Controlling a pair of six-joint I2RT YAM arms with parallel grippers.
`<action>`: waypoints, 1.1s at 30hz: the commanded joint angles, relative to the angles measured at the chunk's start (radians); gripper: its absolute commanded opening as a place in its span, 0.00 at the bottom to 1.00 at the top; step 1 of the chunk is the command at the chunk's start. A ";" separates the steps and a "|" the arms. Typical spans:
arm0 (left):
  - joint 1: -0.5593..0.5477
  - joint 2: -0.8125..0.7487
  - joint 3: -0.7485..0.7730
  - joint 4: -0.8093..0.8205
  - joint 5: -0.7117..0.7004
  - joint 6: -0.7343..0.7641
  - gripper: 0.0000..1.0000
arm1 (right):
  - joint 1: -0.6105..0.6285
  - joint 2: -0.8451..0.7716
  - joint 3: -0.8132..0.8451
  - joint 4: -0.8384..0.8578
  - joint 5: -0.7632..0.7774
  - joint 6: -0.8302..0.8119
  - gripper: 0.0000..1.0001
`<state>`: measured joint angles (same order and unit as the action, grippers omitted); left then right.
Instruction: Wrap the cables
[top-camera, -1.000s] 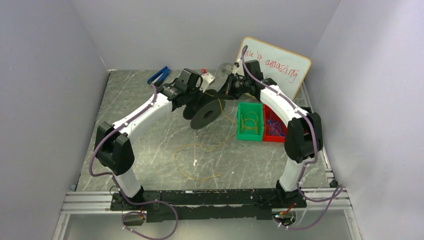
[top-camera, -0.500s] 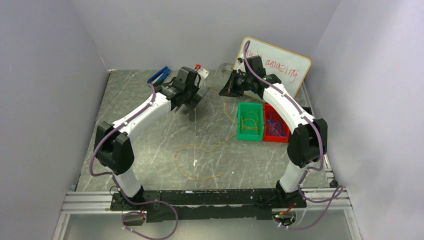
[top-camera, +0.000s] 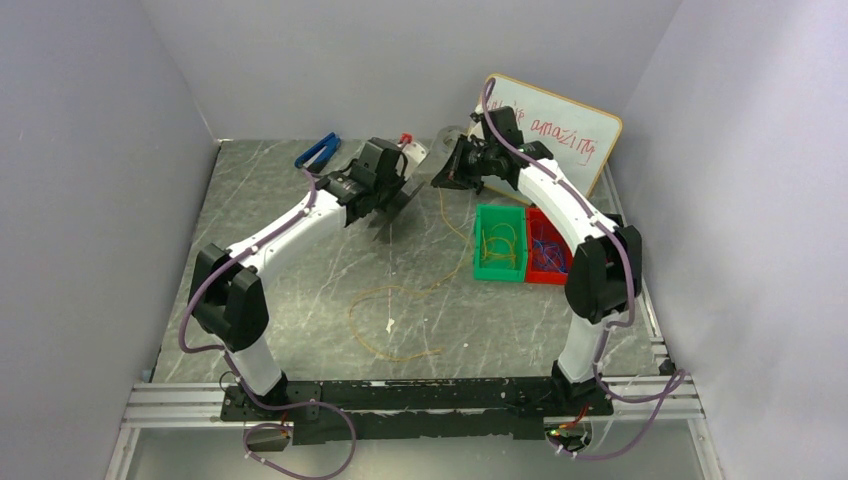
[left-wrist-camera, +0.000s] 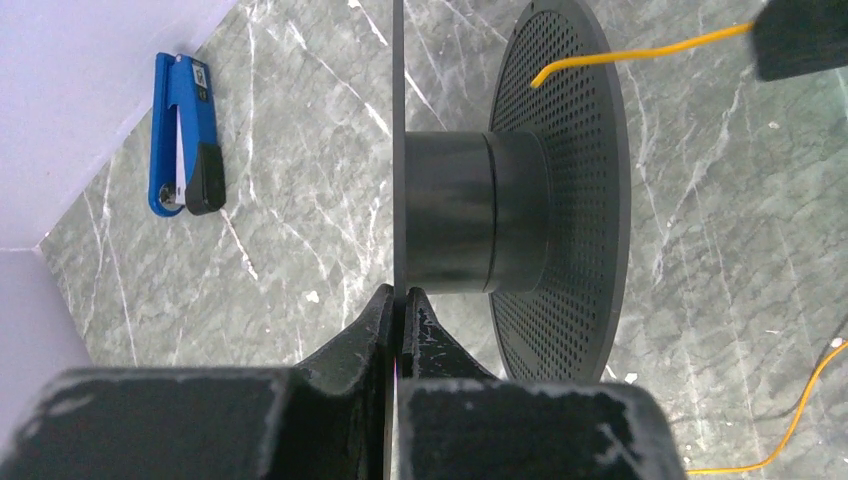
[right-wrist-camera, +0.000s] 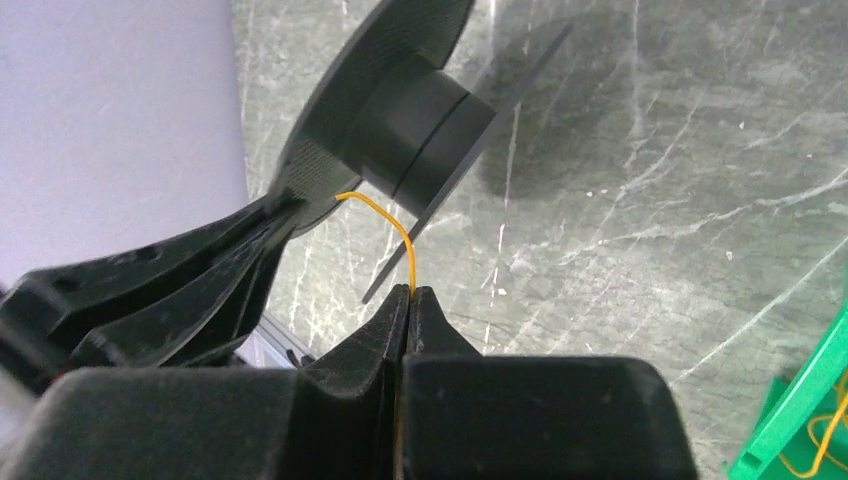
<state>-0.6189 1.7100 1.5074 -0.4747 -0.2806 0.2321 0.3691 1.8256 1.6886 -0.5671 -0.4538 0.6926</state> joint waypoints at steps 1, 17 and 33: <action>-0.017 -0.037 0.004 0.028 0.075 0.020 0.02 | 0.001 0.034 0.022 0.016 -0.039 0.055 0.00; -0.035 -0.029 -0.010 0.028 0.096 0.040 0.03 | 0.002 0.051 0.000 0.104 -0.135 0.126 0.00; -0.036 -0.027 0.017 0.003 0.113 0.027 0.03 | 0.009 0.057 -0.004 0.108 -0.151 0.118 0.00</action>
<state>-0.6430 1.7100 1.5017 -0.4690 -0.2329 0.2867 0.3702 1.8942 1.6836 -0.4862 -0.5854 0.8051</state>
